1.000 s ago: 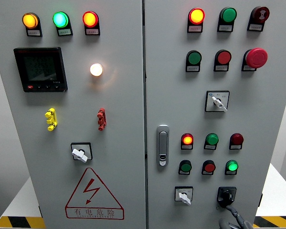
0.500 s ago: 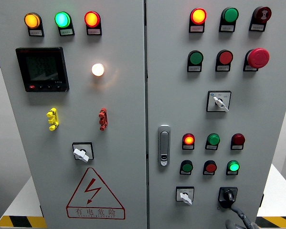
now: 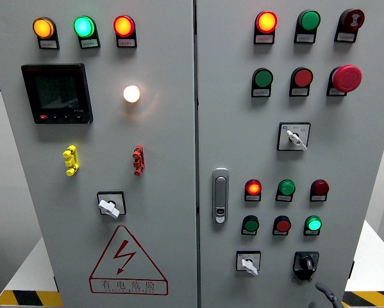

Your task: Trip black knob to open circuit

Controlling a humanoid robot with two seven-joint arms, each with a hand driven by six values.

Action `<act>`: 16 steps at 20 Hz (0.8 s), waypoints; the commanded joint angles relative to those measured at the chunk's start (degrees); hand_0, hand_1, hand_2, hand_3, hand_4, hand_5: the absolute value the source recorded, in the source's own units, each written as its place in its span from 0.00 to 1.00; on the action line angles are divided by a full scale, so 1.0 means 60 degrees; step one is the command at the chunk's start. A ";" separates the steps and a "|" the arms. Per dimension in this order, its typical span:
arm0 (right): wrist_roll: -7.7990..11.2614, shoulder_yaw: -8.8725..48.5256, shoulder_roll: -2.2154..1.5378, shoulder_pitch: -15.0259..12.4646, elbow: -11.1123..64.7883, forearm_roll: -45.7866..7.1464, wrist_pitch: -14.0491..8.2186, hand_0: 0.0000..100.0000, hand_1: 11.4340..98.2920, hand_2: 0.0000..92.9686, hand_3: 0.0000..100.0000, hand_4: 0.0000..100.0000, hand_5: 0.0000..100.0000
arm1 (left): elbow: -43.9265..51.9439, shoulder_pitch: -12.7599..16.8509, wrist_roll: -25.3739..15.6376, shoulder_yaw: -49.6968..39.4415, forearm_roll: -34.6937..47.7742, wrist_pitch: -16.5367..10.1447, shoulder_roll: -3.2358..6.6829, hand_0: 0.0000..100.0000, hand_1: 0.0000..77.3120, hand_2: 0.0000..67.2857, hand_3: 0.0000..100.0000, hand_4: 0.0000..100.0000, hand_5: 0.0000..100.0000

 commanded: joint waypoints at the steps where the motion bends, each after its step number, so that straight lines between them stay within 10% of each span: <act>1: 0.0000 -0.0001 0.0018 -0.0248 0.0175 -0.0028 -0.0014 0.75 0.39 0.01 0.76 0.78 0.93 | 0.0000 -0.0004 0.0000 0.0000 0.0000 0.0000 -0.0004 0.00 0.04 0.19 0.21 0.07 0.02; 9: 0.0015 -0.0001 0.0004 -0.0644 0.0674 -0.0043 -0.0014 0.74 0.42 0.02 0.39 0.33 0.60 | 0.0000 -0.0004 0.0000 0.0000 0.0000 0.0000 -0.0004 0.00 0.04 0.19 0.21 0.07 0.02; 16: 0.0030 0.0014 0.0033 -0.0908 0.0864 -0.0086 -0.0014 0.75 0.43 0.05 0.24 0.20 0.44 | 0.0000 -0.0004 0.0000 0.0000 0.0000 0.0000 -0.0004 0.00 0.04 0.19 0.21 0.07 0.02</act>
